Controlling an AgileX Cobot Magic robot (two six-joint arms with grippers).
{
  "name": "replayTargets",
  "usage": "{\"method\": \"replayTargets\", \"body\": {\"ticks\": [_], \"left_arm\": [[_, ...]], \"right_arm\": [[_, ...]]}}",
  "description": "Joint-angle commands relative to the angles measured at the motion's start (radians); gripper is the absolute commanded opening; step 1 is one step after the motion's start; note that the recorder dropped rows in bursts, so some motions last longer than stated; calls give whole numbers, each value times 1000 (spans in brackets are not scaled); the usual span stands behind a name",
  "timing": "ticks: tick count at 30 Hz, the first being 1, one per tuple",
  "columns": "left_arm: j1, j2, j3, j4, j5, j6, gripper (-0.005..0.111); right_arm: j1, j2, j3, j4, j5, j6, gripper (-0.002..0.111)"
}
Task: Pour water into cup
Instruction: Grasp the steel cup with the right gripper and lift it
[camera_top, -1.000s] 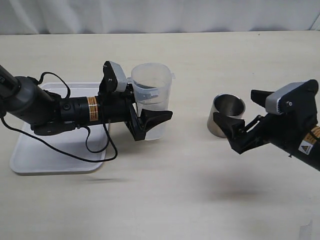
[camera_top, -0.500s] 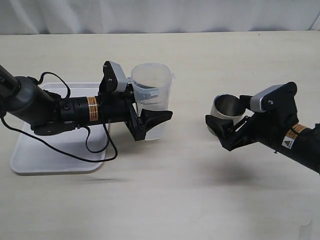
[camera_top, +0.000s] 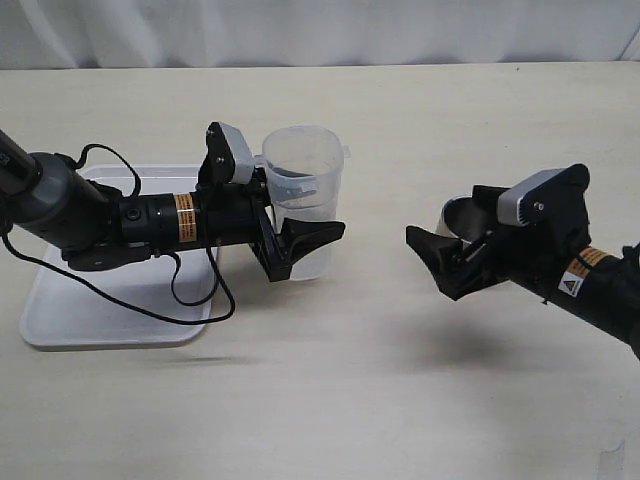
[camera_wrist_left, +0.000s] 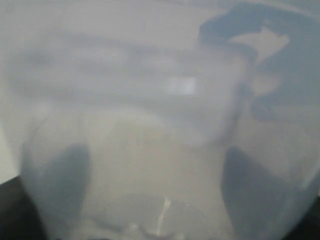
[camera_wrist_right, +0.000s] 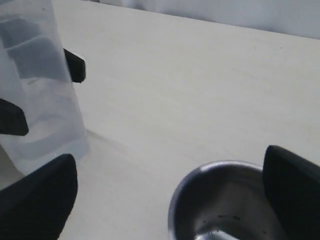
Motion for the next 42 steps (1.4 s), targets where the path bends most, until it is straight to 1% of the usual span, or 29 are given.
{"method": "replayTargets", "body": {"ticks": [1,4,7,13,15,18,20,24,30,36,39,42], "left_arm": [[-1,1,-8,-11,5,-1,0],[-1,1,-8,-9,5,-1,0],[-1,1,-8,-8,5,-1,0],[-1,1,-8,-3,5,-1,0],[-1,1,-8,-3,5,-1,0],[-1,1,-8,-3,5,-1,0],[-1,1,-8,-3,5,-1,0],[-1,1,-8,-3,5,-1,0],[-1,1,-8,-3,5,-1,0],[-1,1,-8,-3,5,-1,0],[-1,1,-8,-3,5,-1,0],[-1,1,-8,-3,5,-1,0]], "right_arm": [[0,1,-3,-25,-51,-11,93],[0,-5,-3,-19,-91,-60,93],[0,-42,-1,17,-93,-80,93],[0,-129,26,34,64,-69,93],[0,-136,36,46,79,-69,93],[0,-136,46,123,91,-78,93],[0,-136,48,142,110,-80,93],[0,-129,48,71,129,-70,93],[0,-31,14,98,129,-70,93],[0,-11,-2,98,125,-70,93],[0,-11,-3,68,96,-70,93],[0,-11,-3,-8,36,-70,93]]}}
